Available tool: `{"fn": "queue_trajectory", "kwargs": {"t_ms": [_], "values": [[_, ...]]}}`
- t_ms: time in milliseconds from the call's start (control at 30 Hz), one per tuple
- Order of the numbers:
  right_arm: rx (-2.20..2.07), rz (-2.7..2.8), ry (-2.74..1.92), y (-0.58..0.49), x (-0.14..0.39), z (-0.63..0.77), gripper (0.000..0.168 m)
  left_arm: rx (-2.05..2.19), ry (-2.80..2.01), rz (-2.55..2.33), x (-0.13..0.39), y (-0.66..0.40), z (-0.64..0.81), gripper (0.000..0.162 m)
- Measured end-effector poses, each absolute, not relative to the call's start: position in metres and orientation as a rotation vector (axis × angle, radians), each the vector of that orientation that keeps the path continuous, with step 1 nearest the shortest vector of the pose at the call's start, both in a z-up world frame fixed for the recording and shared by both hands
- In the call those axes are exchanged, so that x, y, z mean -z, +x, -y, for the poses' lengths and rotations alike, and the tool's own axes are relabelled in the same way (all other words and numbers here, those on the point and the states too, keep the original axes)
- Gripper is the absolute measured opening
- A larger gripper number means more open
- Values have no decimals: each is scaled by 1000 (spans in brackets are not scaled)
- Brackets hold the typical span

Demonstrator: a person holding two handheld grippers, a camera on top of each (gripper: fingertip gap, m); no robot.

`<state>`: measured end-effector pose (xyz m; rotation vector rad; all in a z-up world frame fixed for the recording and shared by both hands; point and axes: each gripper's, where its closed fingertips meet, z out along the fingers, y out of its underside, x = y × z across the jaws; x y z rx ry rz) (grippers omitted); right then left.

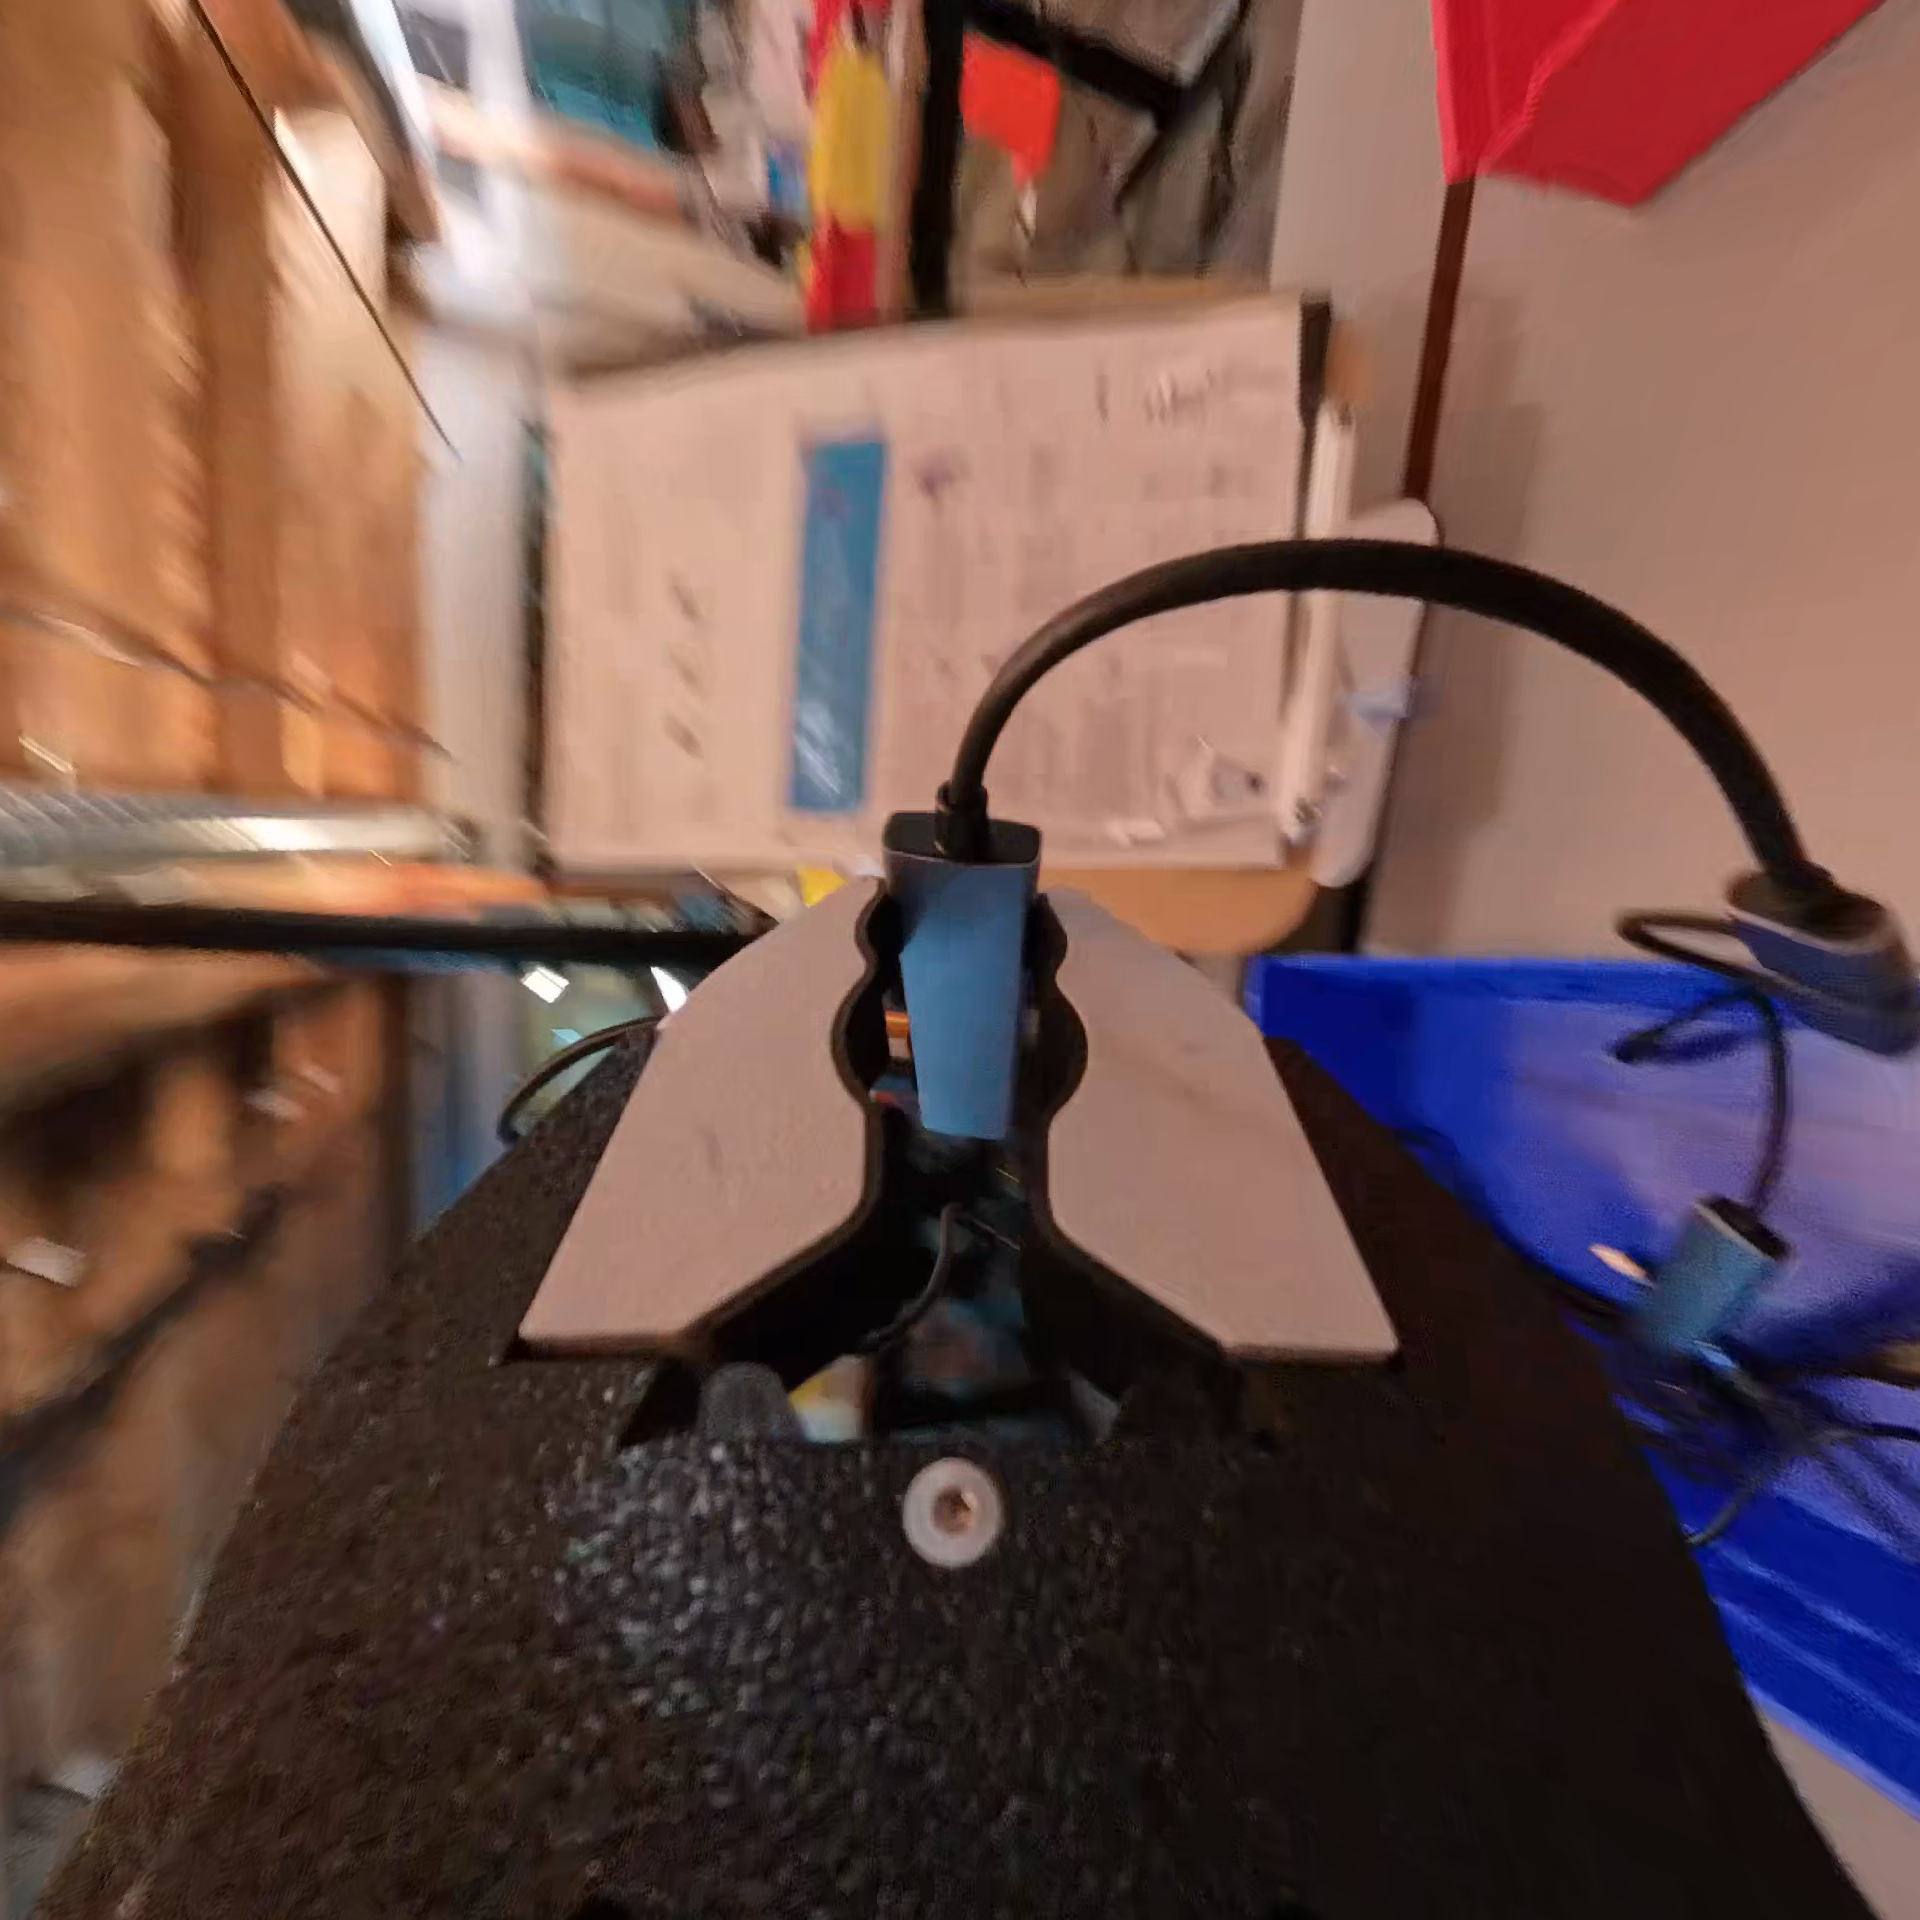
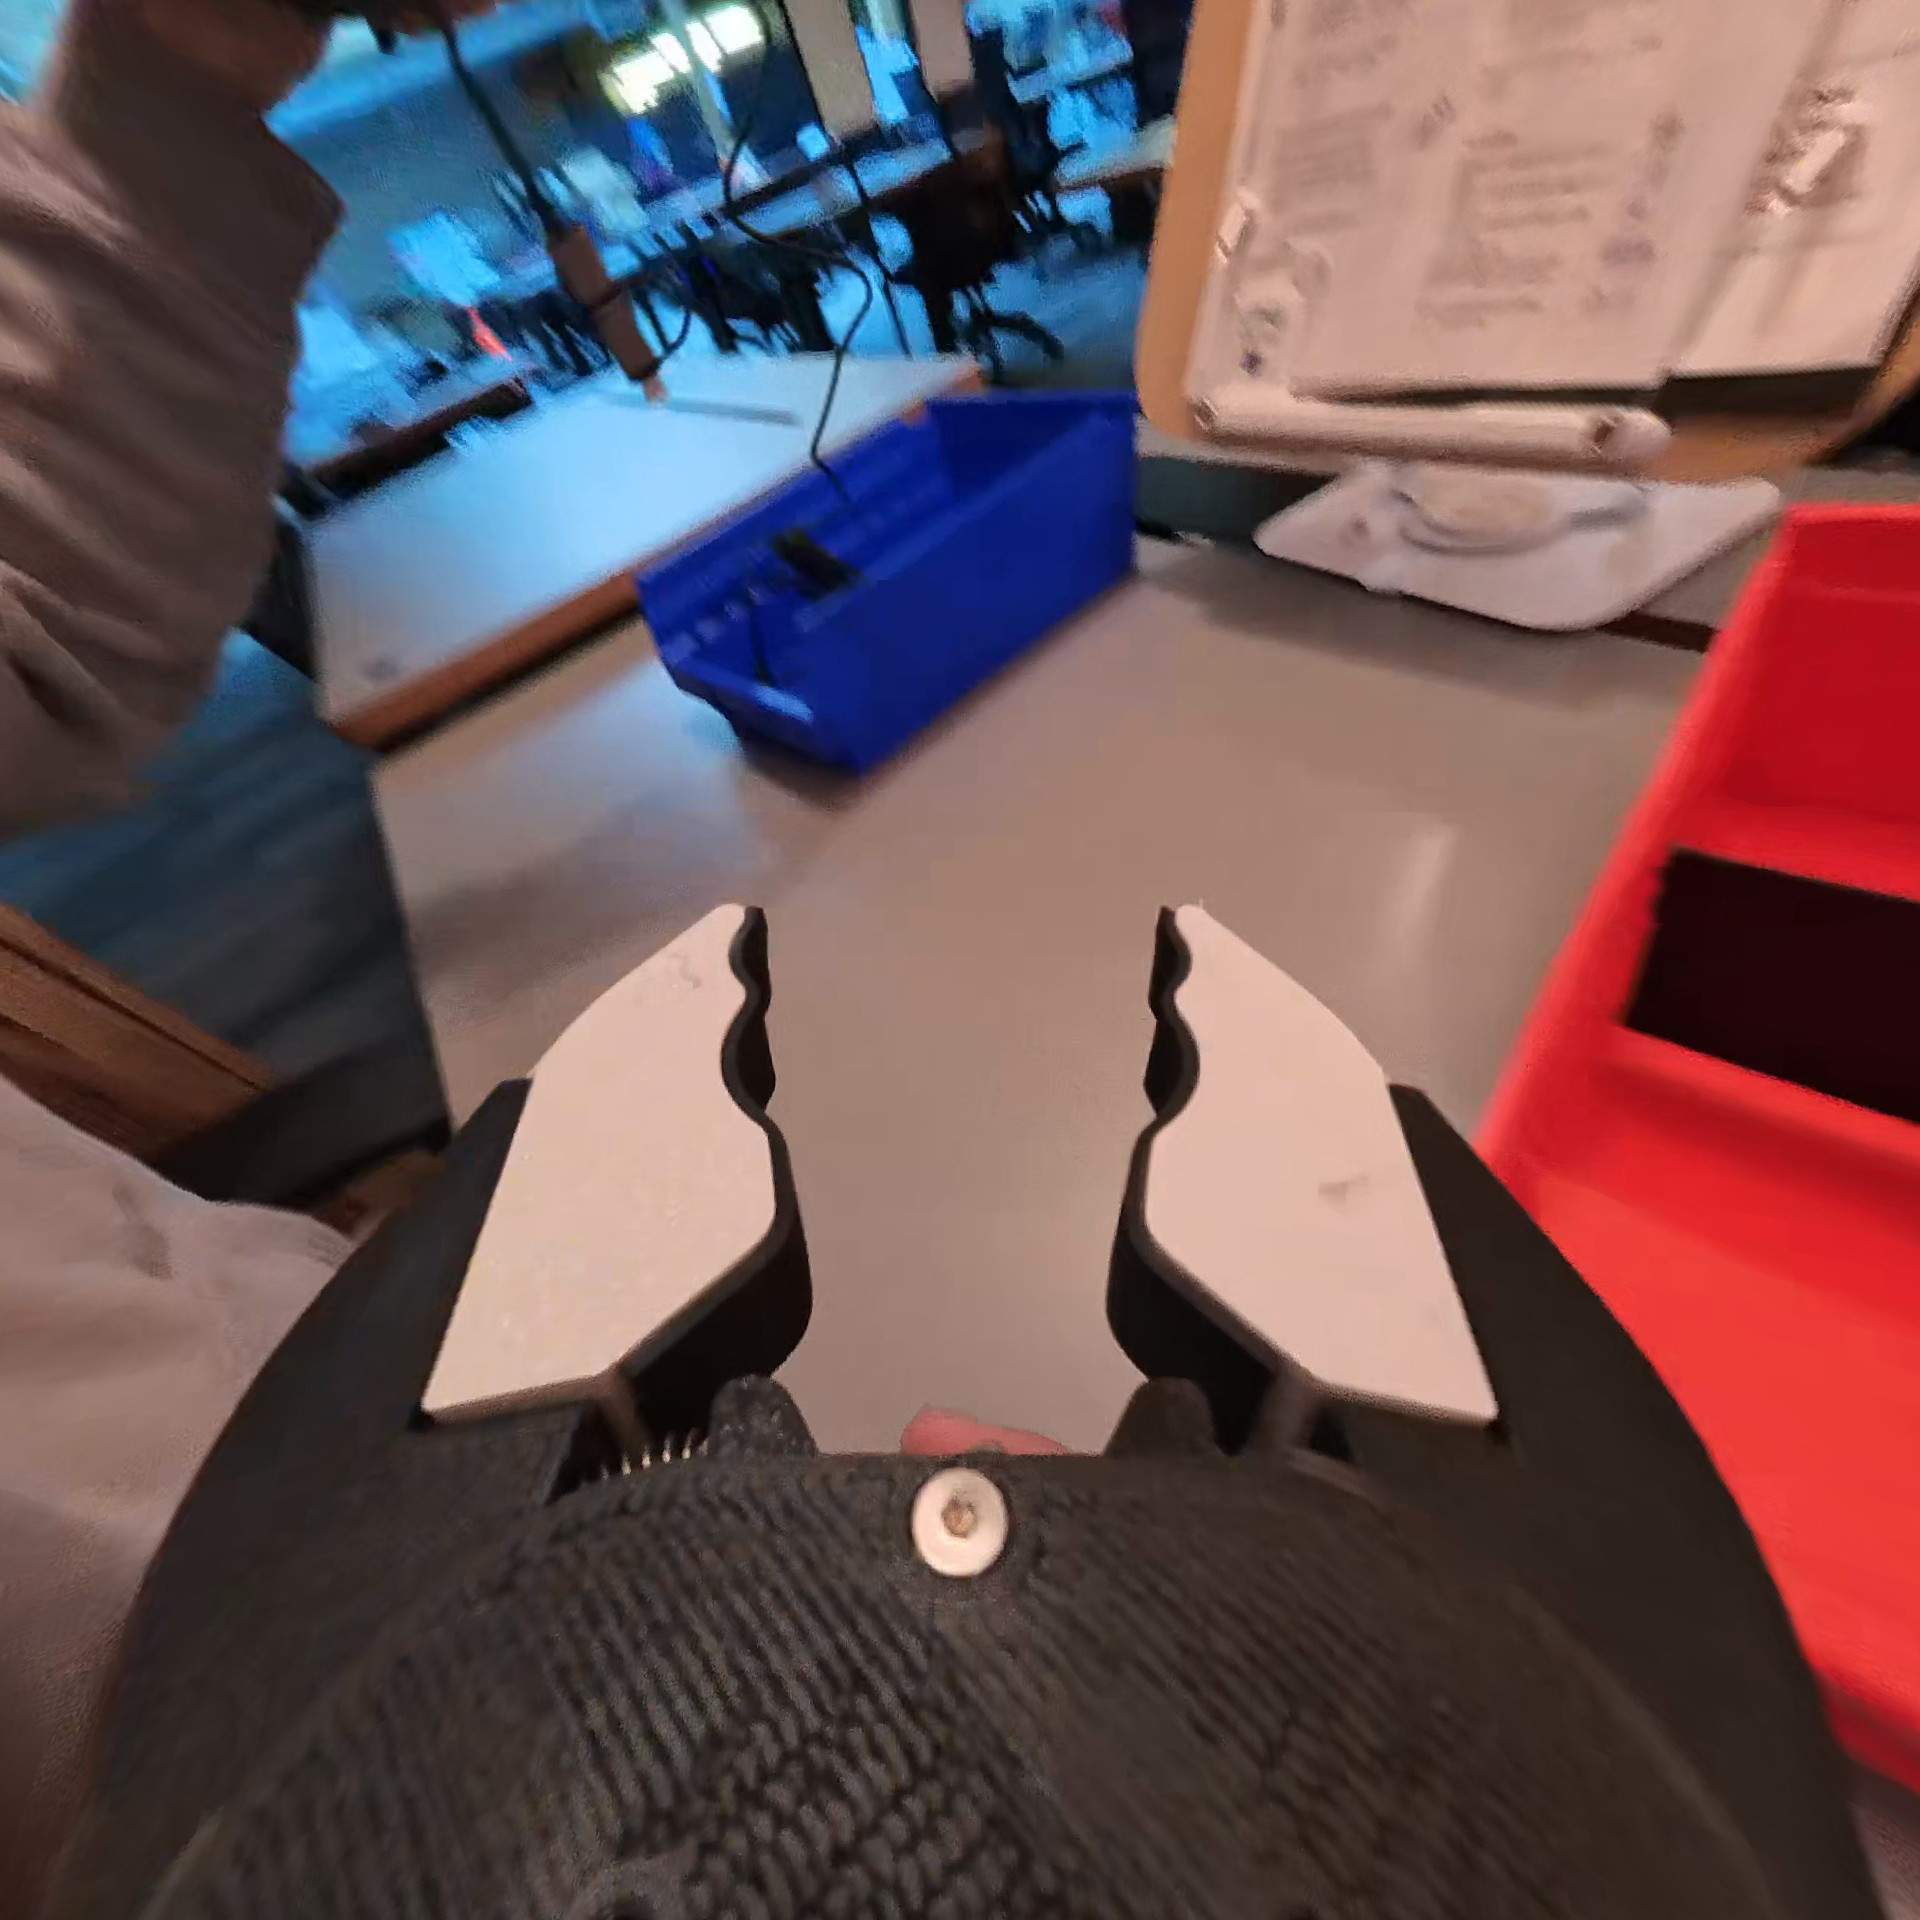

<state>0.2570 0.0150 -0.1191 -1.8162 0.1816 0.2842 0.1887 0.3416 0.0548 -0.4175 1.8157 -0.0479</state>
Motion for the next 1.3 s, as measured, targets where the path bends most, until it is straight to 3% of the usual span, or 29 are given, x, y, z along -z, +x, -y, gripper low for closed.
{"fn": "queue_trajectory", "kwargs": {"t_ms": [67,167,300,467,633,767,867,967,1067,1200,1300], "values": [[-370,-175,-1727,251,97,-34,71,13,-194,-1761,-92,178,-292,24],[-506,-192,-1567,243,57,-57,73,-38,70,-1787,-94,172,-226,24],[-720,-195,-1395,225,22,-76,73,-113,356,-1894,-32,176,-158,24],[-738,-316,-1408,219,54,-93,89,-319,733,-1921,70,179,-101,24],[-875,-489,-1416,218,104,-88,74,-338,893,-1839,117,186,-68,24],[-918,-487,-1310,221,104,-81,22,-382,897,-1784,128,199,-73,24],[-857,-469,-1298,226,106,-85,14,-396,882,-1763,129,203,-78,24],[-818,-472,-1270,232,105,-86,12,-389,781,-1683,117,208,-86,23],[-851,-496,-1148,238,96,-86,9,-279,544,-1672,106,206,-97,9],[-824,-548,-1048,251,97,-83,7,-91,-75,-1767,97,197,-147,23],[-758,-587,-975,263,93,-75,6,288,-714,-1754,99,176,-175,40]]}}
